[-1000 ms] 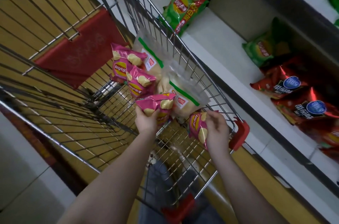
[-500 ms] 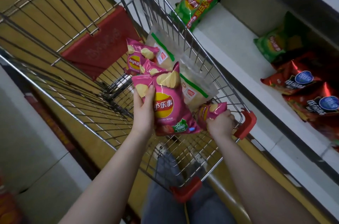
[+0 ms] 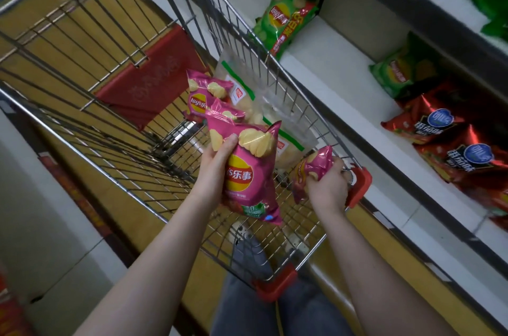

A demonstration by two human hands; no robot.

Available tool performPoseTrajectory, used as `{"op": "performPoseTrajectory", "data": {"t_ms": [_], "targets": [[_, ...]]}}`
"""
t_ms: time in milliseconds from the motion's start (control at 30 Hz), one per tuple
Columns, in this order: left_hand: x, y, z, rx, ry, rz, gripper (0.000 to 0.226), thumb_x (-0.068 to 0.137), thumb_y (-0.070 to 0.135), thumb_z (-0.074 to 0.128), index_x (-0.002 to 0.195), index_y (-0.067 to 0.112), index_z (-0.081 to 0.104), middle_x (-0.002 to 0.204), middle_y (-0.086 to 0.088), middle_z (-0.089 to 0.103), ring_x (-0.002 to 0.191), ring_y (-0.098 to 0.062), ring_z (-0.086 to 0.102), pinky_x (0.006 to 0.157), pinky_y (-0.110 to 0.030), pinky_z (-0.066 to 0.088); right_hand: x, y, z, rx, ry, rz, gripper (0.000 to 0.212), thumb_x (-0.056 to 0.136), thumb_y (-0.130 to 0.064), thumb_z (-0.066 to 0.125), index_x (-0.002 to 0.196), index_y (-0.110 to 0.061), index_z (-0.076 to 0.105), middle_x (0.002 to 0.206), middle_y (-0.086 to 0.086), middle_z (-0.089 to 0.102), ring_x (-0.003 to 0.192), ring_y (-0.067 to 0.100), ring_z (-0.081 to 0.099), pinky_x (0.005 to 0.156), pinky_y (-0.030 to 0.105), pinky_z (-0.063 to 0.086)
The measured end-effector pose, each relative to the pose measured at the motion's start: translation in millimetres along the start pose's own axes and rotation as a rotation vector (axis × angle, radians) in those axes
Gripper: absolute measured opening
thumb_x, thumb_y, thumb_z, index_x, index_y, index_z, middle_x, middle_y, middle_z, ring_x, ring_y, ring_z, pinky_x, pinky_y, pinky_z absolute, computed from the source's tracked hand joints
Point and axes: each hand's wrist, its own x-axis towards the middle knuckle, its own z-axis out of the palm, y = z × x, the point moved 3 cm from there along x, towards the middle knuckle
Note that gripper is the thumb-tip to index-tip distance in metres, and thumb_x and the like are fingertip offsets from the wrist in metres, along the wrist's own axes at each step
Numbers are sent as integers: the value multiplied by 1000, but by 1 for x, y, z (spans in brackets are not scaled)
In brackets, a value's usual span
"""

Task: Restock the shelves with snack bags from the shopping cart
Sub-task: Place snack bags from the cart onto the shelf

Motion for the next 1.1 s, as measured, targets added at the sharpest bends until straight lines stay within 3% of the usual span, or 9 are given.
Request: {"op": "performPoseTrajectory", "data": {"t_ms": [133, 300, 400, 600, 667, 767, 900, 1000, 1100], "targets": [[-20, 21, 24, 53, -74, 16, 20, 85, 35, 58, 100, 21, 59, 71, 5, 73, 63, -9, 70, 55, -20, 54, -29, -15, -48, 59, -49, -83, 68, 81, -10, 70, 139, -21, 37, 137, 18, 30, 109, 35, 55, 95, 41, 47], [-39, 50, 49, 104, -249, 21, 68, 49, 55, 84, 100, 16, 62, 75, 1, 74, 67, -15, 71, 58, -24, 56, -50, -39, -107, 119, -154, -321, 65, 81, -12, 67, 138, -32, 43, 117, 6, 33, 84, 16, 46, 97, 27, 41], [-58, 69, 66, 91, -278, 44, 80, 31, 51, 87, 99, 16, 61, 75, 1, 75, 67, -13, 71, 59, -24, 56, -58, -57, -146, 255, -230, -491, 64, 75, -18, 69, 133, -37, 48, 113, 4, 55, 86, 13, 57, 95, 27, 45], [-92, 96, 89, 6, -225, 107, 108, 15, 66, 88, 106, 14, 62, 82, -3, 75, 72, -16, 72, 64, -28, 58, -75, -69, -204, 639, -152, -607, 57, 67, -16, 84, 113, -21, 50, 92, -4, 67, 80, 8, 66, 73, 27, 54], [-105, 103, 97, -8, -219, 124, 99, 24, 65, 87, 106, 15, 63, 83, -4, 74, 72, -18, 72, 66, -29, 59, -83, -66, -222, 756, -100, -645, 57, 65, -17, 86, 110, -20, 50, 97, -1, 66, 84, 7, 66, 77, 28, 55], [-122, 109, 114, -23, -255, 116, 63, 61, 62, 75, 104, 17, 64, 79, -4, 74, 71, -17, 71, 68, -30, 60, -92, -57, -242, 842, -12, -662, 49, 65, -25, 85, 105, -21, 58, 111, 4, 64, 98, 12, 63, 87, 32, 54], [-139, 113, 143, -16, -282, 90, 90, 45, 72, 78, 111, 13, 66, 96, -14, 73, 88, -28, 70, 91, -45, 53, -109, -41, -262, 917, 36, -725, 44, 67, -36, 76, 106, -19, 63, 117, 3, 59, 103, 7, 60, 91, 23, 50], [-148, 112, 167, 6, -404, 92, 61, 62, 64, 59, 99, 16, 67, 78, -7, 74, 72, -20, 70, 80, -37, 56, -125, -22, -269, 983, 23, -760, 59, 66, -31, 73, 120, -27, 52, 110, -8, 62, 94, -4, 63, 79, 15, 50], [-157, 104, 189, 31, -539, 69, 54, 64, 59, 52, 95, 17, 66, 71, -5, 73, 63, -16, 70, 64, -28, 59, -132, 1, -274, 998, 152, -709, 60, 75, -24, 70, 128, -28, 42, 108, -12, 59, 89, -12, 60, 75, 8, 46]]}}
